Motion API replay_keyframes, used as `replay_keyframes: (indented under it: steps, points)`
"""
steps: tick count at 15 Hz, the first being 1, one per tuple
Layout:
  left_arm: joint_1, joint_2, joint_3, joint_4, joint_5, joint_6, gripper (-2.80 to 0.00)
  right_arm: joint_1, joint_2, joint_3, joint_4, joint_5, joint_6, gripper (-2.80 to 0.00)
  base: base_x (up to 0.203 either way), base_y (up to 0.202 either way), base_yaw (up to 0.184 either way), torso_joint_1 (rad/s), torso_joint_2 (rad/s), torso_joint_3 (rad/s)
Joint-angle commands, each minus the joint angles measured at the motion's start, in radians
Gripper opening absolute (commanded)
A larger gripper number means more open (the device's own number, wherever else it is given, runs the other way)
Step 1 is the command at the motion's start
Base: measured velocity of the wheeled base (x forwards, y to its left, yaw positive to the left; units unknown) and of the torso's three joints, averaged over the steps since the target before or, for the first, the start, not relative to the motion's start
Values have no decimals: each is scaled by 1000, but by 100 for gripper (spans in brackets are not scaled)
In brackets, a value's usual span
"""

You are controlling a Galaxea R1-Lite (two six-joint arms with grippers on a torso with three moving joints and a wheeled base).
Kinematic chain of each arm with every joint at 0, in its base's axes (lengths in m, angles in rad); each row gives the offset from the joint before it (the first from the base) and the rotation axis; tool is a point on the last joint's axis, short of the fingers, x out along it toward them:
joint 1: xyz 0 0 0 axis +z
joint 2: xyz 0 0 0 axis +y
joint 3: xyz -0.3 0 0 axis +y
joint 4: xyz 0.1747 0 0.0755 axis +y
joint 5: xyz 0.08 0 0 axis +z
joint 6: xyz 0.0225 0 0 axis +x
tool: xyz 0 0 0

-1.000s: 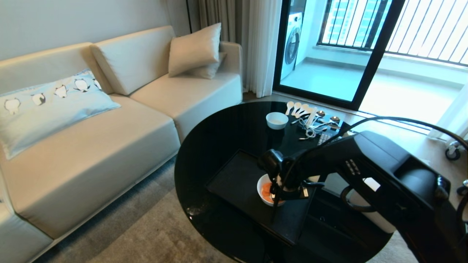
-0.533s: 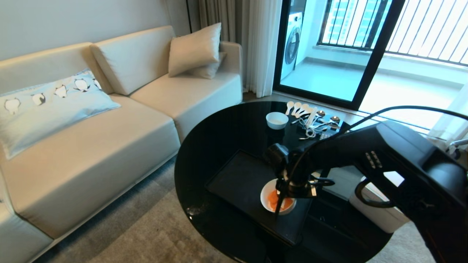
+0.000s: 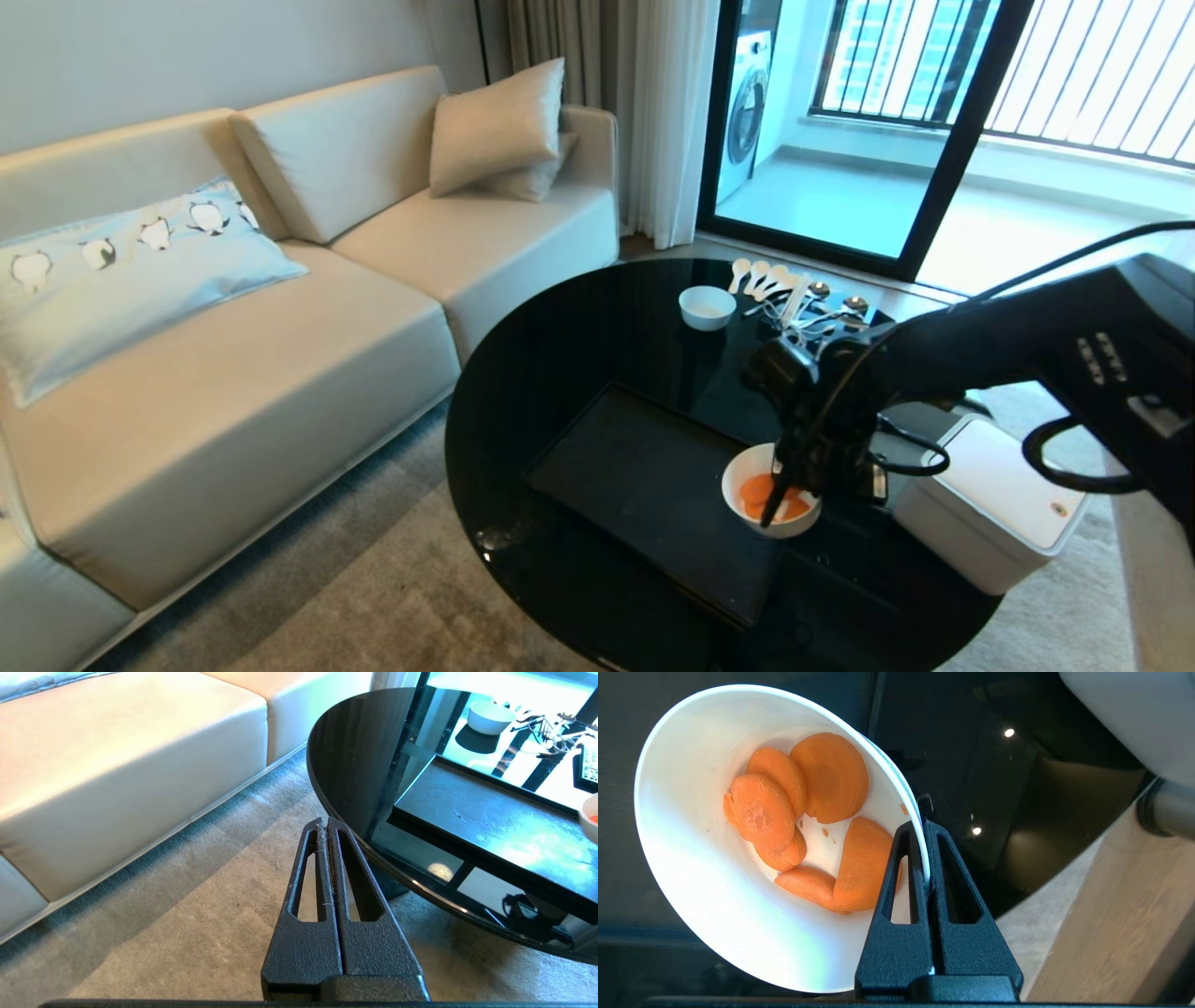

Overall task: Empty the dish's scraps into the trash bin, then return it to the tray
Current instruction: Move the bowl over the trash can

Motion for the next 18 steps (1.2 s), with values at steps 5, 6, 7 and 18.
replay_keyframes:
  steps: [5,6,7,18]
  points:
    - [0,0,0,0,1,-1,-280,-112,-268,188,1,75,21,-280,0,0,0,0,0,0]
    - [0,0,0,0,1,-1,-280,-127,-319,230,-2,89,21,-280,0,0,0,0,0,0]
    - [0,0,0,0,1,-1,-280,-139,-369,269,-3,98,21,-280,0,0,0,0,0,0]
    - [0,0,0,0,1,-1,-280,-223,-857,676,2,139,60,-280,0,0,0,0,0,0]
